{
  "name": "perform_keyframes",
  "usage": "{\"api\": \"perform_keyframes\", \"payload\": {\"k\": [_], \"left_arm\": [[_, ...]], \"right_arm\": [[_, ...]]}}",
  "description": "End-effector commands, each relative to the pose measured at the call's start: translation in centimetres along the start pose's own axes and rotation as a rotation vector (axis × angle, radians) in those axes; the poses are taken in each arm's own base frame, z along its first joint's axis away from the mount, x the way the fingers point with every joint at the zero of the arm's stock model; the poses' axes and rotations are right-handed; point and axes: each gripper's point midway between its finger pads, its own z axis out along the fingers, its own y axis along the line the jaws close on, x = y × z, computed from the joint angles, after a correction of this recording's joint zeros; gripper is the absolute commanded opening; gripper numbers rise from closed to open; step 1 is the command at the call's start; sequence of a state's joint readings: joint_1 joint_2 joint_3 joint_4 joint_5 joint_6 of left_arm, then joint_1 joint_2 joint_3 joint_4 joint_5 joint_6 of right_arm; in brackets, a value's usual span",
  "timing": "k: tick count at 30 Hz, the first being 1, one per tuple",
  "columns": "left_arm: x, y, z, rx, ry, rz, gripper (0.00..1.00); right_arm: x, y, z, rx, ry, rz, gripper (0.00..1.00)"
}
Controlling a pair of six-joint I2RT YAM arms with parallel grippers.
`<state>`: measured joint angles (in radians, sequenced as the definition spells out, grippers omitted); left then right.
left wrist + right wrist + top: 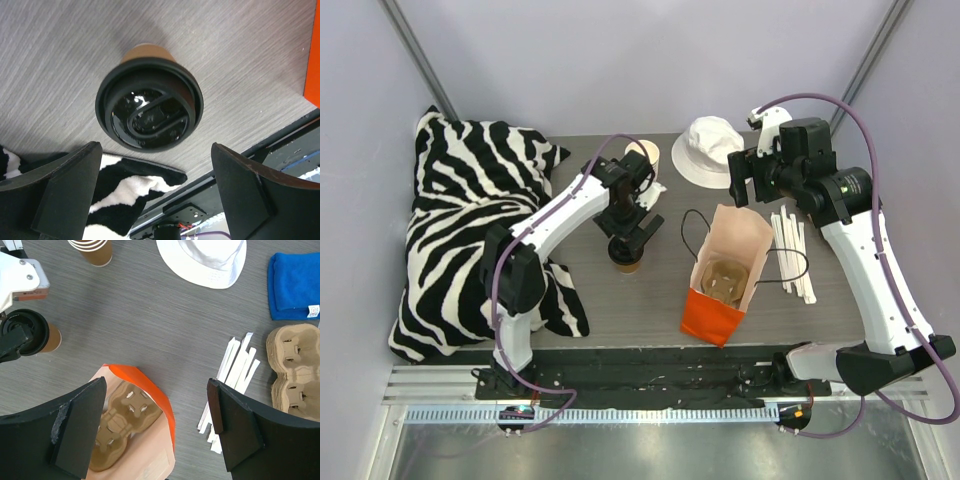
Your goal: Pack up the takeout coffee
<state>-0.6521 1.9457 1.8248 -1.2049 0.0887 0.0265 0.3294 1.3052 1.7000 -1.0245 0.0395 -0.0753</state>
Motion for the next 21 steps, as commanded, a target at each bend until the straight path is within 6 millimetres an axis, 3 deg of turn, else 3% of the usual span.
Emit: {"api": "perform_keyframes", "payload": {"k": [1,21], "left_arm": [[-1.4,0.3,-0.6,-0.007,-0.043,-0.001,0.94],[-0.9,0.2,1.2,-0.024,-0.012,0.006,0.87]], "right_arm": [[-1.9,-0.4,-1.1,0.010,-0.083,0.011,0.90],[-1.6,-0.5,-0.9,0.007,-0.075,0.019,0.89]]}}
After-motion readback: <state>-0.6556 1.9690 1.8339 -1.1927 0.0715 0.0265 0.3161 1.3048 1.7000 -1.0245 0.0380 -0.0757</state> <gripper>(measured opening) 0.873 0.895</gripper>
